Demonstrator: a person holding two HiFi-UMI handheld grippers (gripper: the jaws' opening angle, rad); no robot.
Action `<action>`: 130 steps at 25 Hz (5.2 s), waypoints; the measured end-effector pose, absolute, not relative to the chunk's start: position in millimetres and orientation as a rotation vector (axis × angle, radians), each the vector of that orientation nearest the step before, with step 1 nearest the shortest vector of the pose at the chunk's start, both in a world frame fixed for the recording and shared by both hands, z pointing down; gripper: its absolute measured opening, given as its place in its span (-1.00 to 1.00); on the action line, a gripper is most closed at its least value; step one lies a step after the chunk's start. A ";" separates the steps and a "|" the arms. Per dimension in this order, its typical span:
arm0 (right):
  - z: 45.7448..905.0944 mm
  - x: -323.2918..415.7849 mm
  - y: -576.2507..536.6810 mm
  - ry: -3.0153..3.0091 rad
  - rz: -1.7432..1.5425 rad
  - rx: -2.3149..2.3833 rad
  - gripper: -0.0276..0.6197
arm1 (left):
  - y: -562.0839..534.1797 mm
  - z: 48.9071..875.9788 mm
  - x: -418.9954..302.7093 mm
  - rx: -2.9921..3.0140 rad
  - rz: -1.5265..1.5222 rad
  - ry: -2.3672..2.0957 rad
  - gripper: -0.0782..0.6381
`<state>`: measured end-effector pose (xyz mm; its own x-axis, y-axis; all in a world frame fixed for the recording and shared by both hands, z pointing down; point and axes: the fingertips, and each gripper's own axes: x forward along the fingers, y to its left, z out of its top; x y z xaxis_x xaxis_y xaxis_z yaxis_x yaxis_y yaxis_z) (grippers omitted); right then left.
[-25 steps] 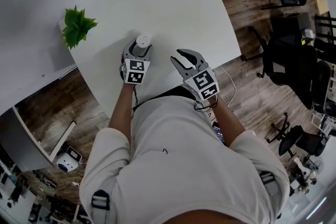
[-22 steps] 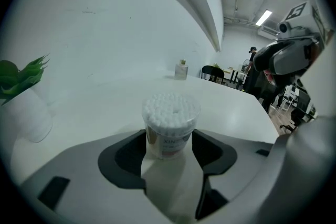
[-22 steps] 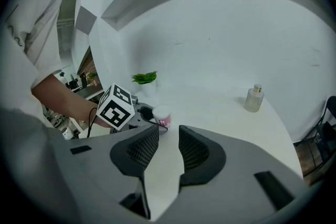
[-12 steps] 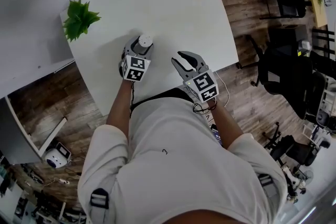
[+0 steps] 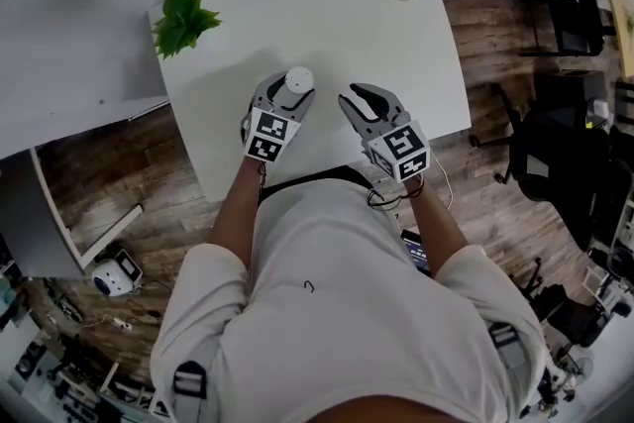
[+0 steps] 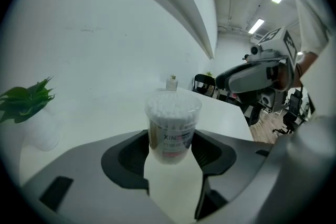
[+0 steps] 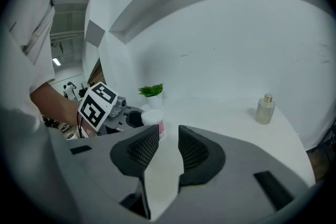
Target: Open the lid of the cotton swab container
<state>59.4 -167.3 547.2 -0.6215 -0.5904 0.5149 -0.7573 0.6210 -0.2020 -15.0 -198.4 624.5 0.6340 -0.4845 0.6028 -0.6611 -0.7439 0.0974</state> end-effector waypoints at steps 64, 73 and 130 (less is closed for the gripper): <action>477.7 -25.3 -150.9 -2.749 0.463 0.172 -0.15 | -145.6 529.6 -7.4 2.797 0.795 -0.616 -0.03; 469.4 -25.0 -149.9 -2.792 0.631 0.146 -0.15 | -145.5 529.9 -8.8 2.854 0.840 -0.643 -0.04; 487.5 40.3 -225.1 -2.808 1.046 0.697 -0.35 | -151.4 538.4 28.1 2.871 0.745 -0.610 -0.04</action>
